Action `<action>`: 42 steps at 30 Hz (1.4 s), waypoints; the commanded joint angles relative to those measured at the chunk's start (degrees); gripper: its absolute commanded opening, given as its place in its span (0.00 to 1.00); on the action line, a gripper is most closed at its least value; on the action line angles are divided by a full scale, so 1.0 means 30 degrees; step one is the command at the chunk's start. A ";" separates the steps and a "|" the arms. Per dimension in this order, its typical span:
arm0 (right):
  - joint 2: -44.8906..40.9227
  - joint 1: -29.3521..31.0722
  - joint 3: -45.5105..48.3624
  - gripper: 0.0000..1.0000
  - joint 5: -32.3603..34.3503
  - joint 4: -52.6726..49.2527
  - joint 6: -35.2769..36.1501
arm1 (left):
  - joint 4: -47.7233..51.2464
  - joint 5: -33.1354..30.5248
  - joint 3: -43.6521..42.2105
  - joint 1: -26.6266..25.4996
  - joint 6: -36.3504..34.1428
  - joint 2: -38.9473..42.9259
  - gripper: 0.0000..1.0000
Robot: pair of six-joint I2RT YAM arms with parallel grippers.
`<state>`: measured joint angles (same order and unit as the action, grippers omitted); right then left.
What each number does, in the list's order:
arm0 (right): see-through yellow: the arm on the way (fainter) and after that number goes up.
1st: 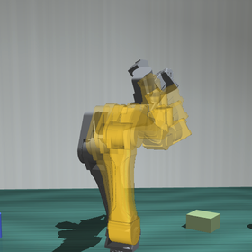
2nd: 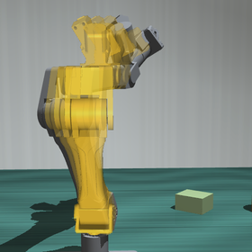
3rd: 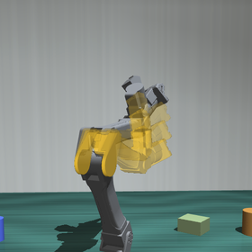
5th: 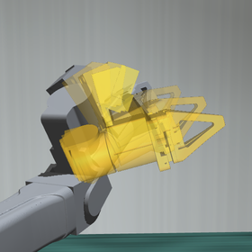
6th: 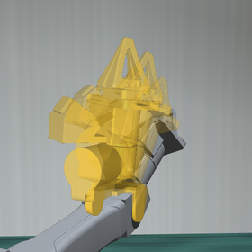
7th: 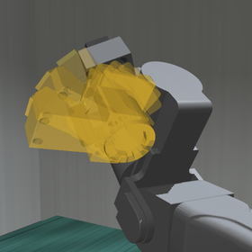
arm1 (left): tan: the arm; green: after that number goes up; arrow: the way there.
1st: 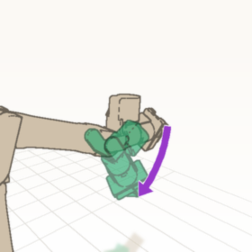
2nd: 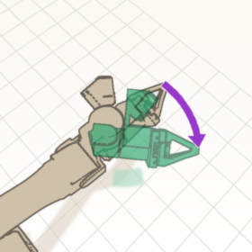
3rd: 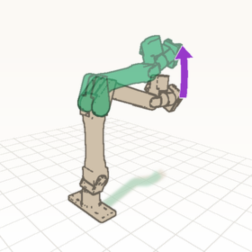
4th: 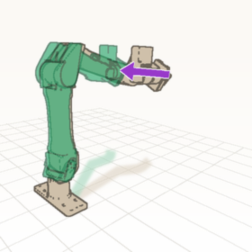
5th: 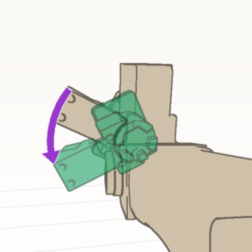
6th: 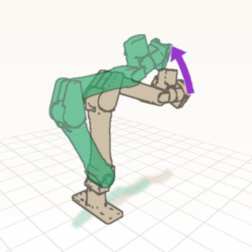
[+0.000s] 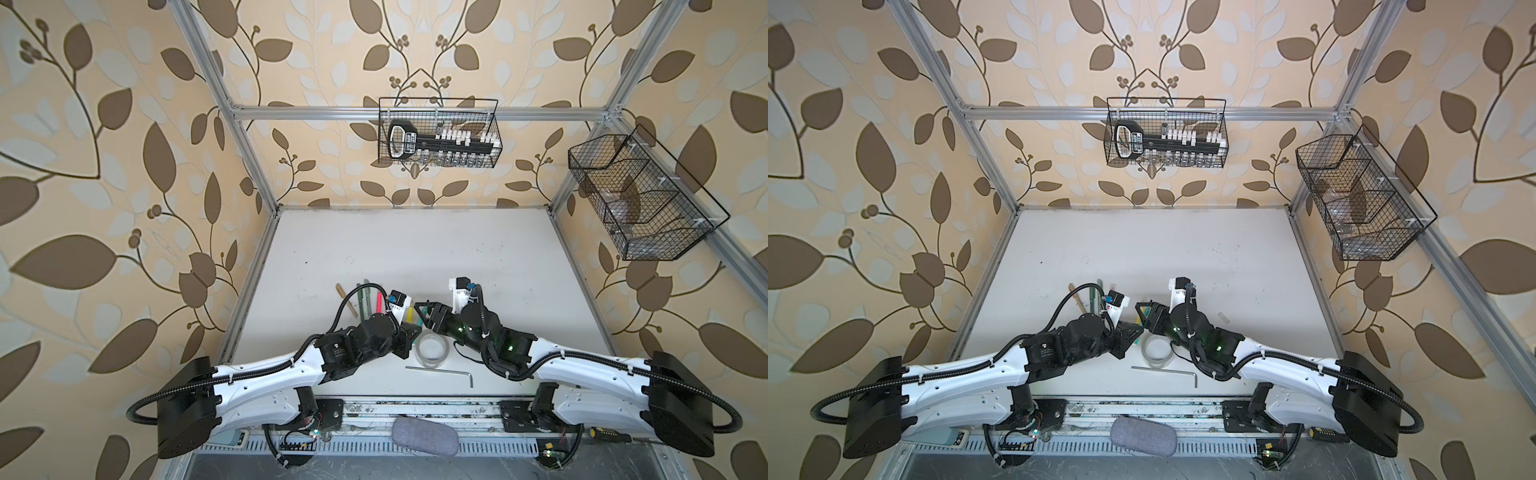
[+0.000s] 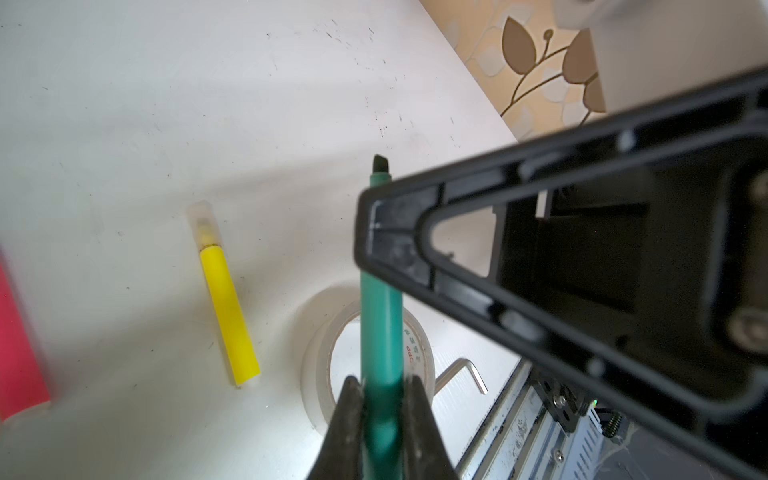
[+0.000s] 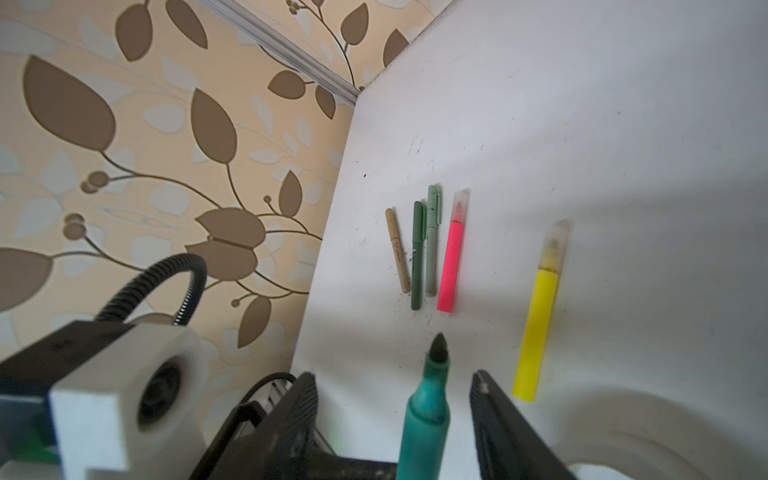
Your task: Insert the pens into the pen caps
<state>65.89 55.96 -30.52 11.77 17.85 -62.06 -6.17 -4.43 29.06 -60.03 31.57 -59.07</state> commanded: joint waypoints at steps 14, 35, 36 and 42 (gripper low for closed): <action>0.1338 -0.0080 -0.0050 0.20 -0.0862 0.1356 -0.0905 | -0.1047 -0.0026 0.0861 -0.0261 -0.0505 -0.0012 0.00; 0.0661 -0.0069 0.0111 0.24 -0.0609 0.1127 -0.0835 | -0.1357 -0.1065 0.0861 -0.0261 -0.0553 -0.0965 0.00; 0.0450 -0.0183 0.0075 0.34 -0.0664 0.0883 -0.0697 | -0.1276 -0.1342 0.0861 -0.0248 -0.0496 -0.0965 0.00; -0.3339 -0.1754 -0.0123 0.61 0.0645 -0.4649 0.0966 | 0.1327 -0.2300 0.1645 0.1169 0.0043 -0.0528 0.00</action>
<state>60.86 52.45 -30.52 10.61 13.30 -61.87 -6.00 -8.99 30.00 -59.05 31.07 -62.00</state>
